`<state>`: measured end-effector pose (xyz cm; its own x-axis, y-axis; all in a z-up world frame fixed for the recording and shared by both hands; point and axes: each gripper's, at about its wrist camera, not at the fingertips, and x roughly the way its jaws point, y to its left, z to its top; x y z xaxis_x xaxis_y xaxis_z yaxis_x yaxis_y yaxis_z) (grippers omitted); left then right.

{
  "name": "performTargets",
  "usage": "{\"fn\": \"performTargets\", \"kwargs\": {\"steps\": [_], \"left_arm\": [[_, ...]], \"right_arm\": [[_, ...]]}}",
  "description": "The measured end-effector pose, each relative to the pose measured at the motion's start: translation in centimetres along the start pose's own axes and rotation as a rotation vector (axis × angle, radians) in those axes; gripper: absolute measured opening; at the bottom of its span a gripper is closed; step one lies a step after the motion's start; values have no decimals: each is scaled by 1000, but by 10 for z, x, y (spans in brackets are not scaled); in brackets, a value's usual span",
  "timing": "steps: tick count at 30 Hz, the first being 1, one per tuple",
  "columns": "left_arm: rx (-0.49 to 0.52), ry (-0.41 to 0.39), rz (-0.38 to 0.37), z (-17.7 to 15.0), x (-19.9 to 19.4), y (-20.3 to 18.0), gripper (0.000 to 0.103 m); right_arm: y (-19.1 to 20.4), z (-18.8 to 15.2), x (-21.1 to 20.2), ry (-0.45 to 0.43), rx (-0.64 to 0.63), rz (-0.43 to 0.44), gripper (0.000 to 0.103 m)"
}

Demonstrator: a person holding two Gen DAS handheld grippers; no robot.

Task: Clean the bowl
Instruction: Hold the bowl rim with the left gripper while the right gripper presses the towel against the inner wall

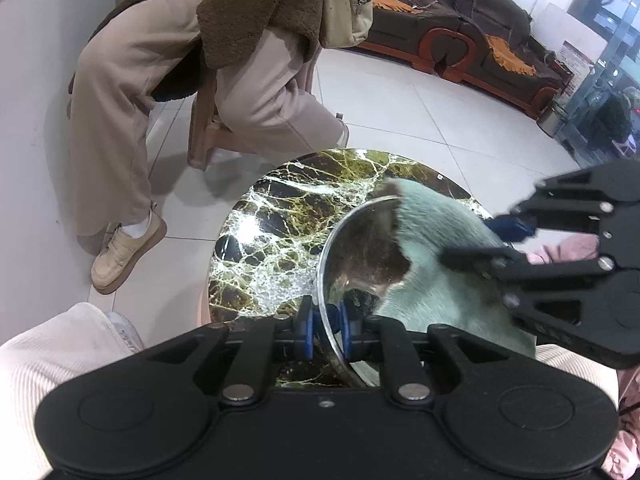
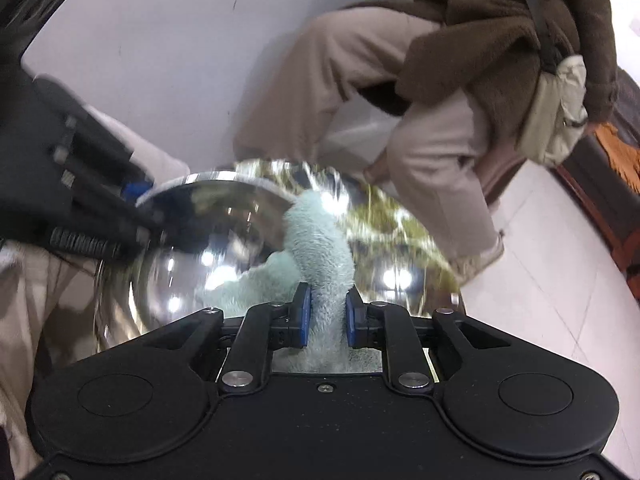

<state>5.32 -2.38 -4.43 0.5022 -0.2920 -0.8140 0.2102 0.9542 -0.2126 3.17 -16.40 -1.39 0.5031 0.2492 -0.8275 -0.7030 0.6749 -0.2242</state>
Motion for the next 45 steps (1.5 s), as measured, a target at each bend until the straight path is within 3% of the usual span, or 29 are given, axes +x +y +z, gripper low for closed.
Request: {"fn": "performTargets", "kwargs": {"steps": [9,16,20,25,28,37,41,45], "left_arm": [[62,21,11,5,2,-3,13],[44,18,-3,4,4,-1,13],[57,22,6,4,5,-3,16],[56,24,20,4,5,-6,15],[33,20,23,3,5,-6,15],[-32,-5,9,-1,5,-3,15],[-5,-2,8,0,5,-7,16],[11,-1,13,-1,6,-9,16]], "right_arm": [[12,31,13,5,-163,10,16],[1,4,4,73,-47,40,17],[8,3,-3,95,-72,29,17],[10,27,3,40,-137,6,17],[3,33,9,21,-99,23,17],[-12,-15,-3,63,174,73,19],[-4,-9,-6,73,91,22,19],[-11,9,-2,24,82,26,19]]}}
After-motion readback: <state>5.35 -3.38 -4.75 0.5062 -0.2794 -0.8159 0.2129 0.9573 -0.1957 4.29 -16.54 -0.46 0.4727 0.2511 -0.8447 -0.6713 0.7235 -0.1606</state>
